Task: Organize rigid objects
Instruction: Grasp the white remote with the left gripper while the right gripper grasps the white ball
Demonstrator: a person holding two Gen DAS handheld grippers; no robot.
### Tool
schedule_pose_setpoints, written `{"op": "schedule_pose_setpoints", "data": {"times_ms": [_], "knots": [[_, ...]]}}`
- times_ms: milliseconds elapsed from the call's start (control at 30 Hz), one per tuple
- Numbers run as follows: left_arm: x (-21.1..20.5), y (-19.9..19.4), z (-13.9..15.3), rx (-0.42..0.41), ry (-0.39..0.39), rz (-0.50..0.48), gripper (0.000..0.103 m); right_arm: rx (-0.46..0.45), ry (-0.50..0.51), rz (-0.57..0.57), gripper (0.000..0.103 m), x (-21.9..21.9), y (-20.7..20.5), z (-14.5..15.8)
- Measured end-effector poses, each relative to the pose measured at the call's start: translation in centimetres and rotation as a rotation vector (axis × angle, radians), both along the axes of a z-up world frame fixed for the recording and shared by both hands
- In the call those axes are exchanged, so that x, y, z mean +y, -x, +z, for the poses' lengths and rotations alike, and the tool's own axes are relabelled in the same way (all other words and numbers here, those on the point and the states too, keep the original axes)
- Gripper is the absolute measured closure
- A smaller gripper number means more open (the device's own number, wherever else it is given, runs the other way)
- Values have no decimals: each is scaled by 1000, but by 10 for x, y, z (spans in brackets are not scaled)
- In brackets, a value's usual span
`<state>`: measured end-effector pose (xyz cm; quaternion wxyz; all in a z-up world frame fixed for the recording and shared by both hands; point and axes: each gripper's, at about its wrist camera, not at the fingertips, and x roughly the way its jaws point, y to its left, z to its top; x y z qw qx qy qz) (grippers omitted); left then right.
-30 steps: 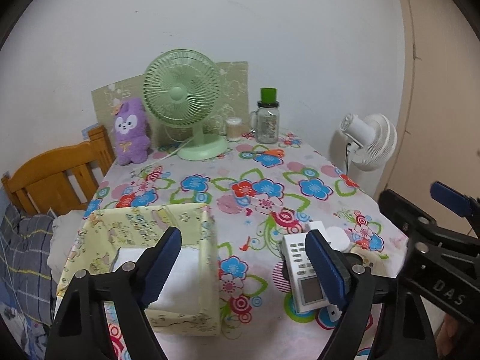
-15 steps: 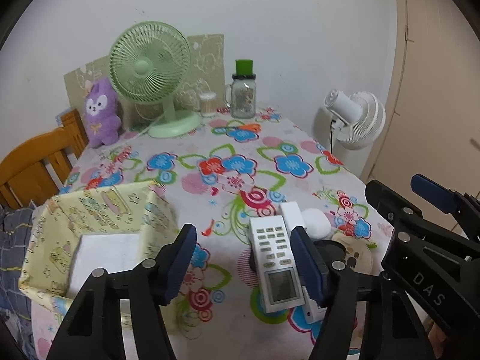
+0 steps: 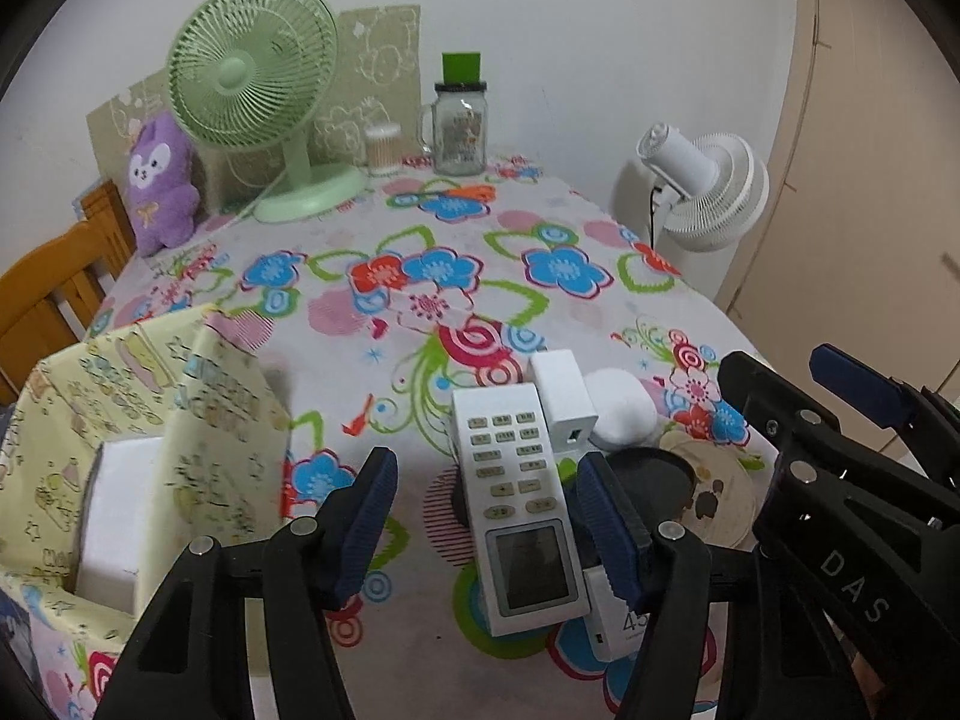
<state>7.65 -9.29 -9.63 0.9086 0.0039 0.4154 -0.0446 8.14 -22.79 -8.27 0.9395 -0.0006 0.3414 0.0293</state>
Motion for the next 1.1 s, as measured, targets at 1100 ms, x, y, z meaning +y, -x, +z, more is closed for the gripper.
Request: {"op": "schedule_pose_setpoints", "data": {"times_ms": [1100], "knots": [[-10,-43,-53,124,20,4,49,210,-50,71,37,18,-63,-60]]}}
